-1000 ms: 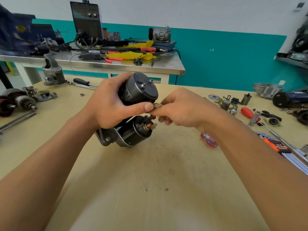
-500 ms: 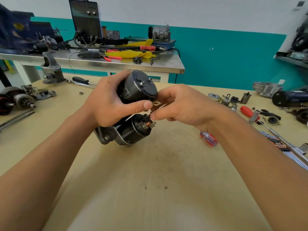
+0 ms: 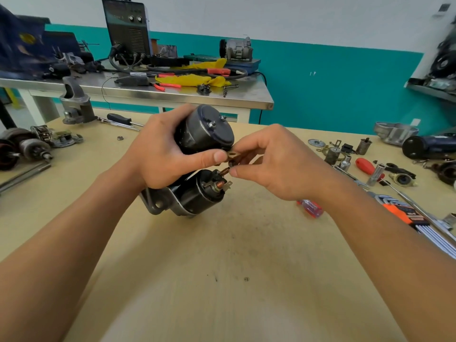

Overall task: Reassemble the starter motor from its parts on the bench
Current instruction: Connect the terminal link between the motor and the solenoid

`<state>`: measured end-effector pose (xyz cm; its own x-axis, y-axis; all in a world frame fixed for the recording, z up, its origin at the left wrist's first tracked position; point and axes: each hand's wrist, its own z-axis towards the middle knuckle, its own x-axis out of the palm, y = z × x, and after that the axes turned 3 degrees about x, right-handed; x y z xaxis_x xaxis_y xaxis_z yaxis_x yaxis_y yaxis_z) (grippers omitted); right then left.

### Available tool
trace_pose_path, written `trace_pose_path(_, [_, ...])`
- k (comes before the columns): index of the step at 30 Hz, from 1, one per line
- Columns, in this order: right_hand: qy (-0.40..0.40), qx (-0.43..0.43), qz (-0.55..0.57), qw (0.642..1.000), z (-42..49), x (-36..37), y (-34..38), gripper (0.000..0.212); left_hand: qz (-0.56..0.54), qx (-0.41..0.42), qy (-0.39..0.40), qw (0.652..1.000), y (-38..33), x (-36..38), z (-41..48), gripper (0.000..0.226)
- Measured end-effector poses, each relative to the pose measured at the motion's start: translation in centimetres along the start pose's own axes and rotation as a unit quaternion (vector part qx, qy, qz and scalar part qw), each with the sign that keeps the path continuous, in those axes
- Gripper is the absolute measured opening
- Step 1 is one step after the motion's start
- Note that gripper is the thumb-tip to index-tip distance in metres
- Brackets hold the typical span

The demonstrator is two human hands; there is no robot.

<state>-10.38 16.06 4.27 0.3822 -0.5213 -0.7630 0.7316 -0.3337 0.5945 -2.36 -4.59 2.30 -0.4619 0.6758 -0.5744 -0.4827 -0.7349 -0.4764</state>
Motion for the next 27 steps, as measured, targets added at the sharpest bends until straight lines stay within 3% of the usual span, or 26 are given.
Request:
trace_pose_path(7, [-0.164,0.015,0.172,0.971,-1.2,3.0,-1.5,0.009,0.003,0.001,0.001,1.0,0.1,0.0,0.0,0.064])
trace_pose_path(12, [-0.22,-0.05,0.151,0.962,-1.6,4.7,-1.7,0.009,0.003,0.009,0.0,1.0,-0.2,-0.1,-0.1,0.072])
trace_pose_path(17, [-0.208,-0.084,0.094,0.97,-1.8,5.0,-1.8,0.01,-0.003,0.006,0.0,1.0,-0.3,-0.1,-0.1,0.076])
trace_pose_path(21, [-0.16,-0.072,0.102,0.979,-2.1,4.4,-2.1,0.015,-0.004,0.008,-0.001,1.0,-0.3,-0.1,-0.1,0.073])
trace_pose_path(27, [-0.155,-0.031,0.137,0.978,-1.8,4.6,-1.9,0.019,-0.007,0.005,-0.001,1.0,-0.2,0.0,-0.1,0.062])
